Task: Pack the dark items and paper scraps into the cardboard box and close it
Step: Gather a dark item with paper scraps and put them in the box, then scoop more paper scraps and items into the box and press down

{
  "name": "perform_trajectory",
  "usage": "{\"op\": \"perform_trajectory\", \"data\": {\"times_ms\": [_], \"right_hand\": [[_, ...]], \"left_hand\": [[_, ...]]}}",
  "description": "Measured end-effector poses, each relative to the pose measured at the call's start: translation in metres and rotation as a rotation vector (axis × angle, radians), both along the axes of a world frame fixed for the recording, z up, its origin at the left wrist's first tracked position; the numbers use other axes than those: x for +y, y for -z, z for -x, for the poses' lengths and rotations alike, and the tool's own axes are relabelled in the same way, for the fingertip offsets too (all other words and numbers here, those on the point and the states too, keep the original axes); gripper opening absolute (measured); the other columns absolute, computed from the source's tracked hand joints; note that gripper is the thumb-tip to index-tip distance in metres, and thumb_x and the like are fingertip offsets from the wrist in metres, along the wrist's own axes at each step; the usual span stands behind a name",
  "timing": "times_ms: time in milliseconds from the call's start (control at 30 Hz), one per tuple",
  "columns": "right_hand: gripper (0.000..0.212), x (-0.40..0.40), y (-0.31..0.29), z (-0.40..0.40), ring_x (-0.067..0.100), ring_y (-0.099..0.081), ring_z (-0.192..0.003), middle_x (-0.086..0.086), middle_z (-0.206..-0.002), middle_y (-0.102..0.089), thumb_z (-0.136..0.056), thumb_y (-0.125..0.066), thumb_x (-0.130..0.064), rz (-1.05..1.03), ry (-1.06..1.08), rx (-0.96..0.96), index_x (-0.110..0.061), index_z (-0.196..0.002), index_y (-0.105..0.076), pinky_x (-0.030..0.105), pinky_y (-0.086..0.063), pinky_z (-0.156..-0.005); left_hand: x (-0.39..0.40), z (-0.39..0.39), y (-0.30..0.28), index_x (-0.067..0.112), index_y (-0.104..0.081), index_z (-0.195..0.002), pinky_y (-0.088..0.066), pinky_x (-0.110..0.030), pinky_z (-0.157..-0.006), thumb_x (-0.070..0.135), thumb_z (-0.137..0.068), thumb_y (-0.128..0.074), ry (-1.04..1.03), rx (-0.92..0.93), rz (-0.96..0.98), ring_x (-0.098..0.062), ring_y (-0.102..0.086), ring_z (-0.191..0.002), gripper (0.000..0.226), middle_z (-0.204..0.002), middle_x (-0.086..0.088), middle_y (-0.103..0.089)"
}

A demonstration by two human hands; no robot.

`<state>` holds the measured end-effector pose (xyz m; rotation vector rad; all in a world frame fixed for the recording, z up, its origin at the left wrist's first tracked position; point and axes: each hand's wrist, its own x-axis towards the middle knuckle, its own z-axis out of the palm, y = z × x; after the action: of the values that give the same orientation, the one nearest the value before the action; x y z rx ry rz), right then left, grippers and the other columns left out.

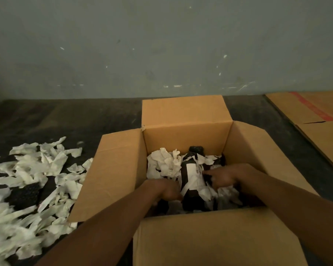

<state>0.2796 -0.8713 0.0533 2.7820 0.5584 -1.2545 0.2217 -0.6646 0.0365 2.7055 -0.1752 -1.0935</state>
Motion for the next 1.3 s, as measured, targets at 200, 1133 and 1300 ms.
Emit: {"op": "perform_trajectory", "data": {"times_ms": [200,1133,1300], "right_hand": [[0.041,0.013,-0.053,0.012,0.021,-0.048,-0.119,0.004,-0.140,-0.047,-0.099,-0.047,-0.026,-0.209,0.157,-0.252,-0.017,-0.138,-0.043,0.025,-0.037,-0.090],[0.075,0.386,-0.028,0.319,0.030,0.006,-0.148,0.004,-0.162,0.011,-0.092,-0.042,-0.059,-0.469,0.074,-0.532,-0.040,-0.151,0.000,0.055,-0.016,-0.115],[0.089,0.405,0.038,0.349,0.033,0.013,-0.147,0.004,-0.159,0.021,-0.085,-0.045,-0.069,-0.390,0.091,-0.407,-0.046,-0.147,0.015,0.057,-0.012,-0.115]], "left_hand": [[0.019,0.005,-0.041,0.021,-0.043,-0.144,-0.041,-0.033,-0.103,0.041,-0.098,-0.046,-0.131,-0.284,0.195,-0.026,-0.047,-0.129,0.051,-0.147,-0.008,-0.046],[0.397,0.386,-0.031,0.036,0.001,-0.154,-0.005,-0.058,-0.118,0.064,-0.090,-0.044,-0.621,-0.641,0.030,-0.034,0.006,-0.149,0.083,-0.164,-0.004,0.005],[0.433,0.433,0.027,0.036,0.016,-0.151,-0.003,-0.060,-0.117,0.070,-0.080,-0.055,-0.778,-0.511,0.049,-0.038,0.014,-0.146,0.106,-0.161,-0.007,0.020]]}}
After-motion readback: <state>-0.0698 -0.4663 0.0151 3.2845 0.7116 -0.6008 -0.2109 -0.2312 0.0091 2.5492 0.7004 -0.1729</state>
